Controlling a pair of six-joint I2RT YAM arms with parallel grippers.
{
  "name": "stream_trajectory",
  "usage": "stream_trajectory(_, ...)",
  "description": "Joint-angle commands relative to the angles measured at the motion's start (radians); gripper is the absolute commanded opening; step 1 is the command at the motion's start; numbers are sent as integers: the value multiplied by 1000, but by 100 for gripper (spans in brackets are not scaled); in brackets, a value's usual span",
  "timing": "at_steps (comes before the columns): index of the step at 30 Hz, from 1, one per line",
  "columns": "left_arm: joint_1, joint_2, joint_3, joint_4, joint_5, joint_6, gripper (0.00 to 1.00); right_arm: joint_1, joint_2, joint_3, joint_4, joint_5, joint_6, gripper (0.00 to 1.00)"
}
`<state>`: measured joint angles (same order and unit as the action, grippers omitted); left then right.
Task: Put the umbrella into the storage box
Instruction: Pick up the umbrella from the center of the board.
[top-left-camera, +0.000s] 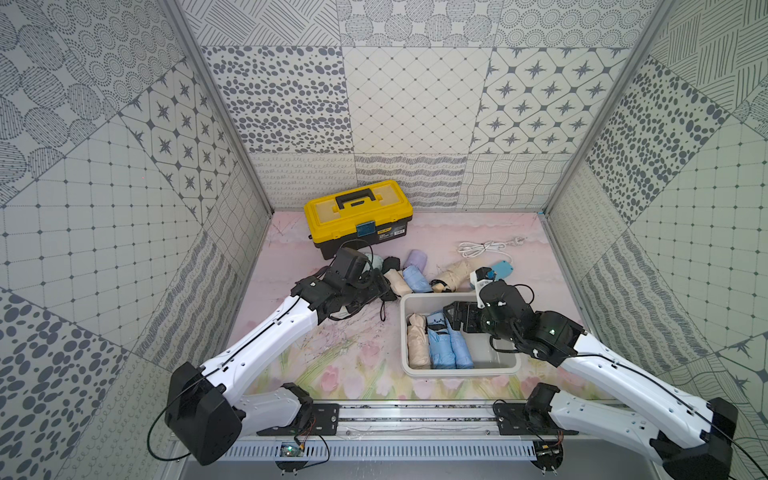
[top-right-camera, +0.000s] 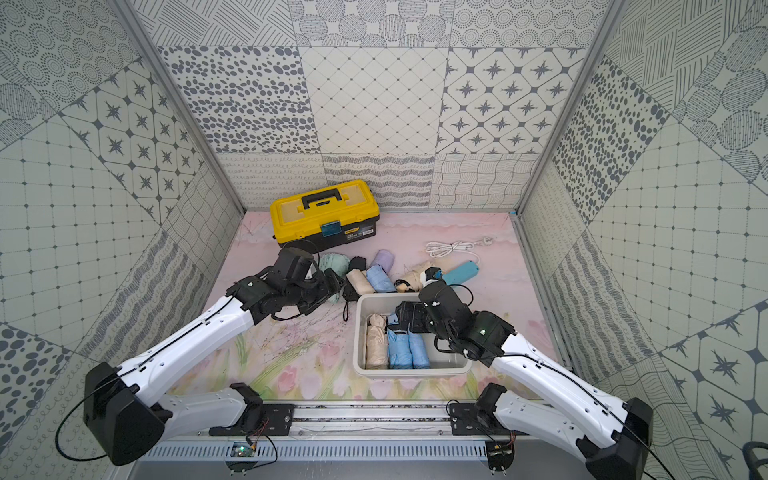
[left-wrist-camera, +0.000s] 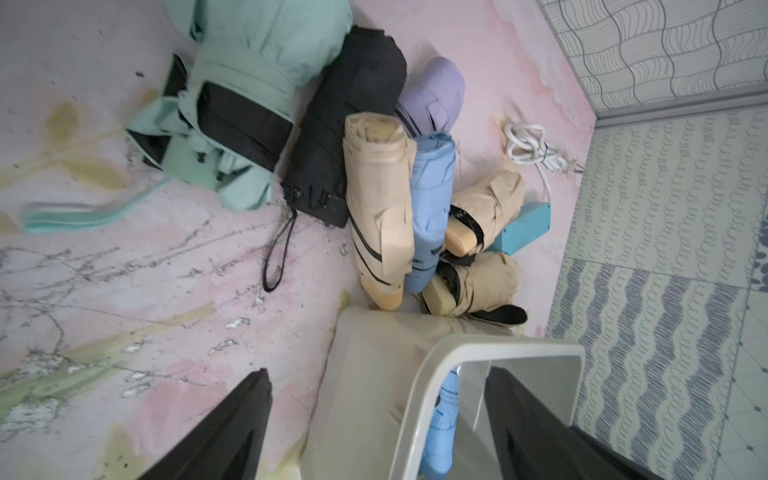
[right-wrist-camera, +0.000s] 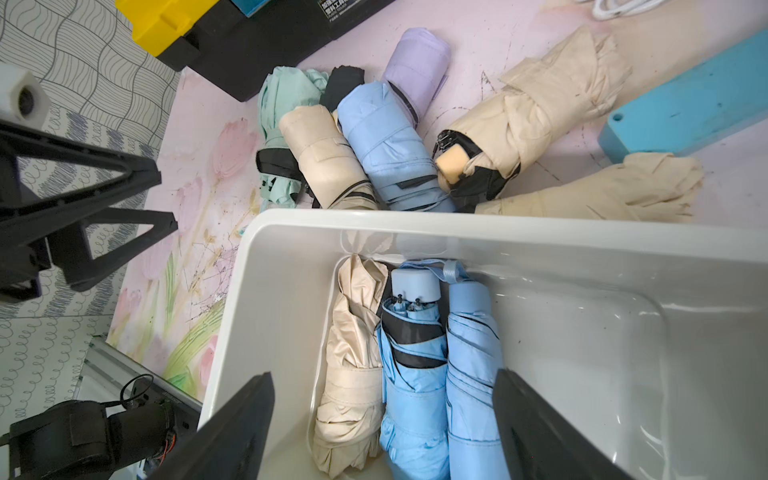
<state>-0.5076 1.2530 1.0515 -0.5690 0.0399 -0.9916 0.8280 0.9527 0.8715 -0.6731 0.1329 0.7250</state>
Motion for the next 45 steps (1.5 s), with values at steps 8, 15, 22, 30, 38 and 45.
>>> stream_trajectory(8, 172, 260, 62, 43, -52, 564, 88, -92, 59, 34, 87, -106, -15, 87)
stream_trajectory(15, 198, 429, 127, 111, -13, 644, 93, -144, 84, 39, 102, -159, -13, 87)
stream_trajectory(22, 208, 550, 159, 194, -19, 700, 95, -176, 94, 55, 103, -186, -21, 87)
stream_trajectory(30, 213, 661, 217, 210, -5, 761, 85, -181, 67, 34, 103, -197, 5, 86)
stream_trajectory(38, 219, 694, 241, 203, 2, 744, 66, -184, 61, 32, 109, -207, 15, 86)
stream_trajectory(45, 224, 657, 194, 207, -6, 708, 56, -183, 16, 6, 124, -202, 44, 86)
